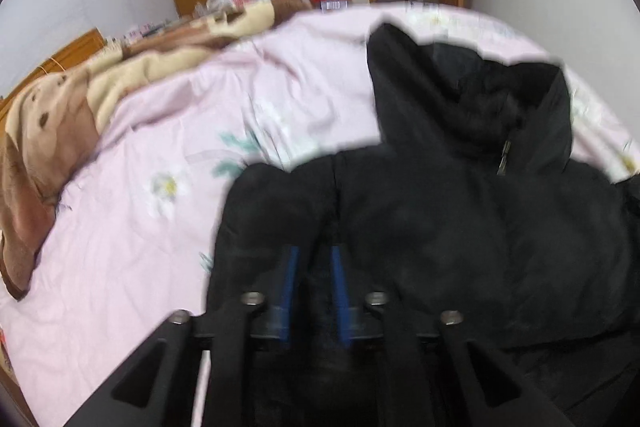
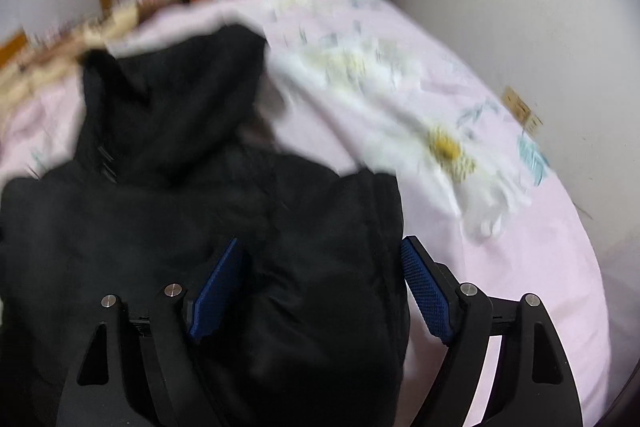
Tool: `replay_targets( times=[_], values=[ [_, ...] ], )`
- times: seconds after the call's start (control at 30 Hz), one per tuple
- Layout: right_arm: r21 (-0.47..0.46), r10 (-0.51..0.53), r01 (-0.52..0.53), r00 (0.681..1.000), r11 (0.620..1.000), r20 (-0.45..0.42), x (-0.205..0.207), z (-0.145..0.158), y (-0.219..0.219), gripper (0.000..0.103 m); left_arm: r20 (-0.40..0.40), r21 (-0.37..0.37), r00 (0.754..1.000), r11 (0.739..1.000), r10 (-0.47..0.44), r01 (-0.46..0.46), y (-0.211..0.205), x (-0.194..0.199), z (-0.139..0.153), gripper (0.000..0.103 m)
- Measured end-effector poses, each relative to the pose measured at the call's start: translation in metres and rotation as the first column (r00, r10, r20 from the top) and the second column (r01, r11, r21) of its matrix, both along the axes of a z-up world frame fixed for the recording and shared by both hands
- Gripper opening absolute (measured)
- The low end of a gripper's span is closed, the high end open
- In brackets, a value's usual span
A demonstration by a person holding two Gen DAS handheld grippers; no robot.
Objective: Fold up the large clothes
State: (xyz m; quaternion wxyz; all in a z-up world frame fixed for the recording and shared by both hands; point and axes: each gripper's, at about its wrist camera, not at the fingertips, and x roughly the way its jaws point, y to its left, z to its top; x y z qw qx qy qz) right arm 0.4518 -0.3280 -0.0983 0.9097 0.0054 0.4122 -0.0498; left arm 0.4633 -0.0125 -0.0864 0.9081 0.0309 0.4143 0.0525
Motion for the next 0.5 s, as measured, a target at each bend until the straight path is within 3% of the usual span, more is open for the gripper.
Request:
replay_targets(
  times=[0.07, 0.13, 0.2, 0.27, 0.5],
  values=[
    [0.031, 0.025, -0.026, 0.999, 0.999, 0.038, -0.010, 0.014, 0.009, 0.081, 0.036, -0.038, 0.999, 0.999, -0.010, 0.012, 0.001, -0.005, 0.019, 0.056],
    [0.045, 0.087, -0.090, 0.994, 0.995, 0.063, -0.017, 0.023, 0.027, 0.081, 0.056, -0.090, 0.998, 0.996, -0.011, 0.016, -0.001, -0.005, 0.031, 0.062],
    [0.048, 0.172, -0.175, 0.983, 0.983, 0.061, -0.019, 0.025, 0.047, 0.081, 0.045, -0.120, 0.998, 0.992, -0.033, 0.039, -0.011, 0.003, 0.033, 0.063],
    [0.031, 0.213, -0.215, 0.976, 0.976, 0.050, -0.019, 0.020, 0.066, 0.081, 0.025, -0.083, 0.997, 0.993, -0.078, 0.080, -0.029, 0.015, 0.027, 0.063],
    [0.018, 0.231, -0.230, 0.971, 0.973, -0.060, -0.010, -0.026, 0.092, 0.081, -0.083, -0.054, 0.988, 0.991, -0.129, 0.125, -0.055, 0.030, -0.026, 0.064]
  ],
)
